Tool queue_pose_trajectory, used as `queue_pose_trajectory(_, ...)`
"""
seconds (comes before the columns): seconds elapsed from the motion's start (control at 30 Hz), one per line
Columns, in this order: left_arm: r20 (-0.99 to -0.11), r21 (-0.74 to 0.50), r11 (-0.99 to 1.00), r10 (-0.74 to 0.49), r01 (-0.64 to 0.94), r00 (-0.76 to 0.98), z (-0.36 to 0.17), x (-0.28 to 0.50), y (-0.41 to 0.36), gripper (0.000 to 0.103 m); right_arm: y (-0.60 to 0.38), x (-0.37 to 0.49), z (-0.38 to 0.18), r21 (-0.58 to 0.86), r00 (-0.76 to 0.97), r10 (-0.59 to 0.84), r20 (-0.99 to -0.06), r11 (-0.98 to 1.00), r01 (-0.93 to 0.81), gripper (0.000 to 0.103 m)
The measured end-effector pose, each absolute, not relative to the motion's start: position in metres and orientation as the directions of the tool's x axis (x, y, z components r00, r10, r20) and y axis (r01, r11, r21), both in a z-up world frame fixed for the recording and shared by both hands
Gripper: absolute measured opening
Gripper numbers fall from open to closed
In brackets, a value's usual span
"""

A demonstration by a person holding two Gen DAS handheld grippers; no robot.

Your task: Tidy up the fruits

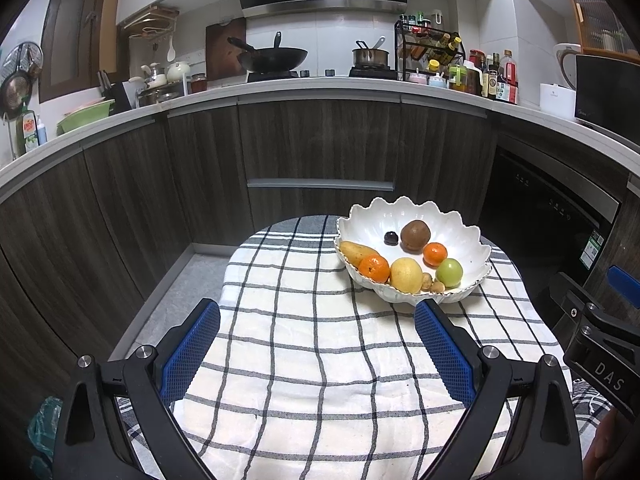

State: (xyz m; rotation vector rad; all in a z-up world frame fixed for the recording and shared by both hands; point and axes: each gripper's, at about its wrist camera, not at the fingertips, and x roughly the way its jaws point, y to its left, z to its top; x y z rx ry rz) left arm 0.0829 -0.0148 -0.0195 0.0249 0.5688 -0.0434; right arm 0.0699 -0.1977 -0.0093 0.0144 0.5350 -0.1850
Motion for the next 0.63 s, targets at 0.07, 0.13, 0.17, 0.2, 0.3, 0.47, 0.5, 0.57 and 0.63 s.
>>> queue_pose_trajectory(0.07,-0.54,0.013,0.999,-0.033,0.048,0.841,-0.0194,0.0832,-0.0148,0.099,-0.1975,0.0699,-0.0092,-0.034,0.844,-0.172,-0.508,0.983,0.18,0.091)
queue_pose_trajectory(0.13,-0.542,0.01,0.999,-0.033,0.046,0.84,-0.0194,0.0839,-0.0143,0.099,-0.1977,0.0698,-0.0093,-0.035,0.844,-0.172,-0.508,0.983,0.18,0.091)
queue_pose_trajectory(0.17,-0.543,0.009,0.999,-0.032,0.044,0.839,-0.0199,0.0833,-0.0147,0.099,-0.1977,0.0697,-0.0094,-0.036,0.844,-0.172,-0.508,0.983,0.179,0.091)
queue_pose_trajectory(0.2,-0.544,0.008,0.999,-0.034,0.045,0.838,-0.0199,0.084,-0.0144,0.099,-0.1979,0.0695,-0.0094,-0.036,0.844,-0.173,-0.508,0.983,0.18,0.091)
queue_pose_trajectory(0.3,-0.556,-0.002,0.999,-0.044,0.052,0.83,-0.0222,0.0861,-0.0154,0.099,-0.1977,0.07,-0.0093,-0.036,0.844,-0.172,-0.508,0.983,0.179,0.091)
queue_pose_trajectory(0.47,-0.572,-0.017,0.998,-0.057,0.057,0.818,-0.0255,0.0874,-0.0159,0.099,-0.1974,0.0699,-0.0091,-0.037,0.844,-0.173,-0.507,0.983,0.179,0.091)
queue_pose_trajectory(0.5,-0.571,-0.018,0.998,-0.058,0.058,0.819,-0.0257,0.0874,-0.0154,0.099,-0.1975,0.0699,-0.0092,-0.036,0.844,-0.172,-0.508,0.983,0.179,0.091)
queue_pose_trajectory(0.57,-0.567,-0.018,0.998,-0.057,0.056,0.822,-0.0255,0.086,-0.0157,0.099,-0.1975,0.0699,-0.0092,-0.037,0.844,-0.173,-0.508,0.983,0.179,0.091)
queue_pose_trajectory(0.63,-0.568,-0.018,0.998,-0.058,0.058,0.821,-0.025,0.0861,-0.0148,0.099,-0.1979,0.0697,-0.0092,-0.035,0.843,-0.172,-0.51,0.983,0.18,0.091)
